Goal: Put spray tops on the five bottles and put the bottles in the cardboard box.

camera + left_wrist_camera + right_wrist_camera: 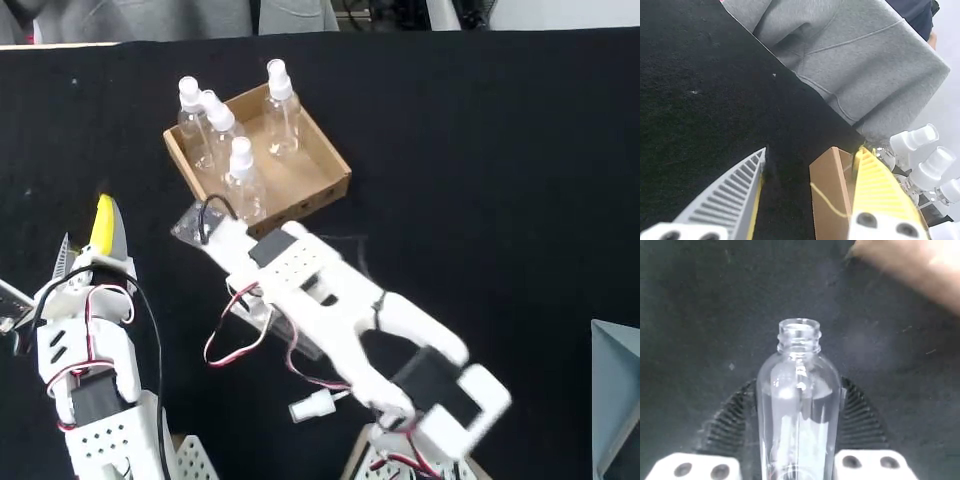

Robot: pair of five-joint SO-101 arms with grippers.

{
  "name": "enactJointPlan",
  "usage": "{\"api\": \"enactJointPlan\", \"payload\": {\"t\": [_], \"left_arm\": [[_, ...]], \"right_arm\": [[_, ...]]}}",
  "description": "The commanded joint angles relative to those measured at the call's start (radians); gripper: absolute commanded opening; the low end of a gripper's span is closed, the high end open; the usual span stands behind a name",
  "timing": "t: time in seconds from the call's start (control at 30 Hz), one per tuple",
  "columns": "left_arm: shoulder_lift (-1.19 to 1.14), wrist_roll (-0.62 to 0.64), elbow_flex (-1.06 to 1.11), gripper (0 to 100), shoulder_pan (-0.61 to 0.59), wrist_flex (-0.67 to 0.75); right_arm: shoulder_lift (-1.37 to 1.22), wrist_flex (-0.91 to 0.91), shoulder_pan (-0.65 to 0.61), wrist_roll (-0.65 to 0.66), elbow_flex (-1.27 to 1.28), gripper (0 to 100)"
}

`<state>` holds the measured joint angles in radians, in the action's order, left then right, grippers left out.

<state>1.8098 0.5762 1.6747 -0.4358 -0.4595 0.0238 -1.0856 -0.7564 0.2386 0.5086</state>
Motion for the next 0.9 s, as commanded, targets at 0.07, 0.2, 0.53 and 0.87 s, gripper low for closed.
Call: {"api": "enactJointPlan", "payload": {"t": [0.07,0.2,0.53,0.87], "left_arm": [[0.011,-0.011,0.024,26,-0.01,0.005],[0.011,-0.011,0.025,26,-0.01,0.005],[0.011,-0.092,0.025,26,-0.001,-0.002],[0.011,-0.095,0.025,26,0.071,-0.006]], "right_arm": [[0.194,-0.014,0.071,0.0,0.042,9.6],[0.283,-0.014,0.095,0.0,0.087,9.6],[0.421,-0.029,0.262,-0.008,0.102,9.5],[0.568,-0.043,0.379,-0.009,0.137,9.3]]}}
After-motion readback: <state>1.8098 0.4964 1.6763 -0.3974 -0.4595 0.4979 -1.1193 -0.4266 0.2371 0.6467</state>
